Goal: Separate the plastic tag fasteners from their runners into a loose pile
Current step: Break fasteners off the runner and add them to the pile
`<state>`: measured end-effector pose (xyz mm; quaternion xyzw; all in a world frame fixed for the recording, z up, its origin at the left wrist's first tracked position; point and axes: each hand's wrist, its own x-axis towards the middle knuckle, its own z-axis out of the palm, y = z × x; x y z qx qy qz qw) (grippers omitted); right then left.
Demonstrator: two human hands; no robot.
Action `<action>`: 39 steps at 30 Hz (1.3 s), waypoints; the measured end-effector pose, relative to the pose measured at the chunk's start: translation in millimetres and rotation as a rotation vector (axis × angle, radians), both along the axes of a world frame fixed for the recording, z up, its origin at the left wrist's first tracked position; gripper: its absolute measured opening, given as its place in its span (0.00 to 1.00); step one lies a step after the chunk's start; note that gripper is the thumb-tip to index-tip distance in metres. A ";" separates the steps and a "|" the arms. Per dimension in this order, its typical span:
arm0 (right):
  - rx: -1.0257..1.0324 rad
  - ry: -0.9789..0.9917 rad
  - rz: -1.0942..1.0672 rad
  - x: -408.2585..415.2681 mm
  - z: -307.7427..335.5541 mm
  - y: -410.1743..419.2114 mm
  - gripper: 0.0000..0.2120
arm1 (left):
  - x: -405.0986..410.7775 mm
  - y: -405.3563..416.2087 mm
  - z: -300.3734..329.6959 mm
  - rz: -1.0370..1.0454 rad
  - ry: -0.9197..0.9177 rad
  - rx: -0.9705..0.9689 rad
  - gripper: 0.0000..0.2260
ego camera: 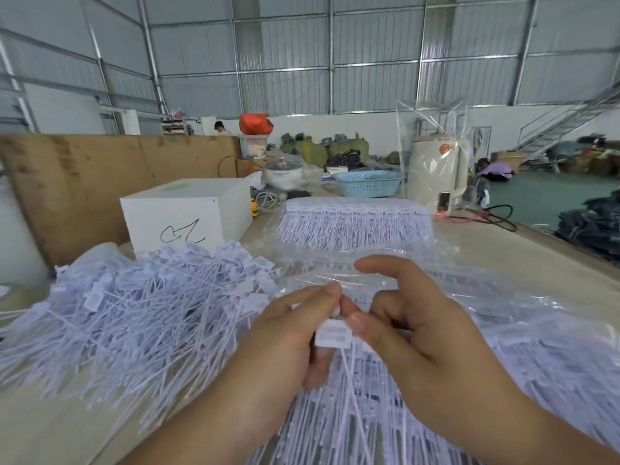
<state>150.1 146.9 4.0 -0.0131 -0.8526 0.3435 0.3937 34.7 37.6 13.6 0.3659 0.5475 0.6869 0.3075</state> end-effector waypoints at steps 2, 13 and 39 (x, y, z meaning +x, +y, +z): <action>-0.001 0.033 -0.030 -0.4 -0.3 0.4 0.15 | -0.6 -1.7 0.6 -0.010 -0.016 -0.007 0.18; -0.143 -0.086 0.038 6.1 2.4 9.7 0.09 | -10.7 -7.0 -1.3 -0.147 0.105 -0.026 0.07; -0.288 -0.012 0.209 1.8 4.8 2.6 0.12 | -5.6 -0.4 0.4 -0.054 -0.133 0.083 0.08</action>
